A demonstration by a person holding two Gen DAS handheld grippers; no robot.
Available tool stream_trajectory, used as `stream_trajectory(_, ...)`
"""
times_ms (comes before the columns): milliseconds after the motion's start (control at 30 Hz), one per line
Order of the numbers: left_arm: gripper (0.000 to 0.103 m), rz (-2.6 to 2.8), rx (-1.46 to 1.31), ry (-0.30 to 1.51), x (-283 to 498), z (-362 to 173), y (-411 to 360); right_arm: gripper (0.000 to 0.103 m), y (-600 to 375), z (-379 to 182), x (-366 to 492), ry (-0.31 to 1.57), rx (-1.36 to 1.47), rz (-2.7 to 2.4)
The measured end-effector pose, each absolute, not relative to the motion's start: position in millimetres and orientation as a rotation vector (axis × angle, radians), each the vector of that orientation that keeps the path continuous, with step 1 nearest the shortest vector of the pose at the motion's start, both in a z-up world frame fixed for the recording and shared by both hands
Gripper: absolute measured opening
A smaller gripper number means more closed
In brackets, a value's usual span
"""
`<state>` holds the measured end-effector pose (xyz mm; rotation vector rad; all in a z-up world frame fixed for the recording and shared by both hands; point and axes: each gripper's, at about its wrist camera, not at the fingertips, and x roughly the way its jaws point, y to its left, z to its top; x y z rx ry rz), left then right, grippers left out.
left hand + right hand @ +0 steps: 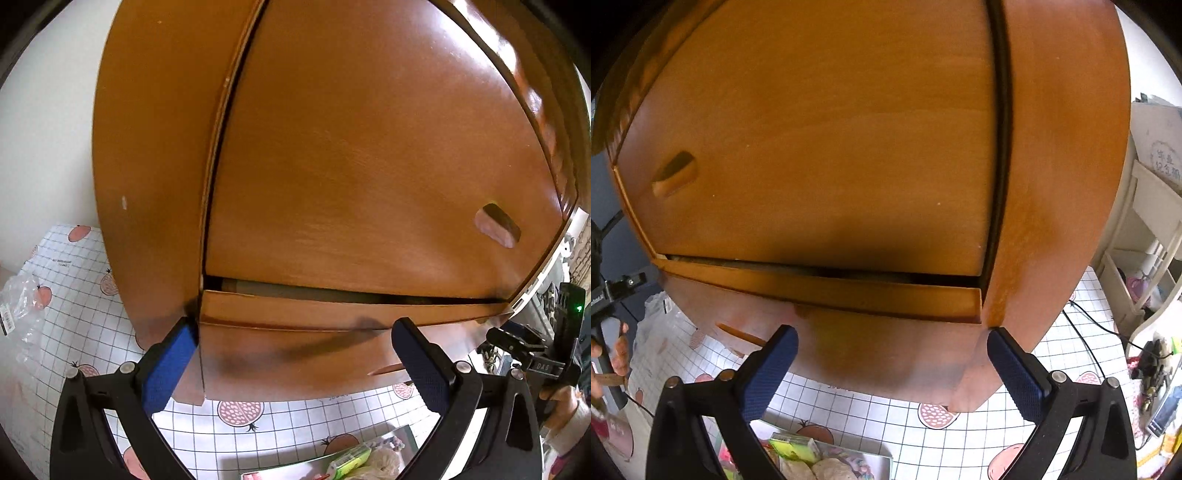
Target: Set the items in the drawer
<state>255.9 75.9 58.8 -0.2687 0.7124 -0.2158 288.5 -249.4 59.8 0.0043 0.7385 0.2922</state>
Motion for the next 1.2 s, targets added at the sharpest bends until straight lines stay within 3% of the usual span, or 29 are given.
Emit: stream_trajectory(1200,0.103,-0.199,-0.254,0.729,177,77,64,0.103,-250,67,206,0.737,0.002,0.233)
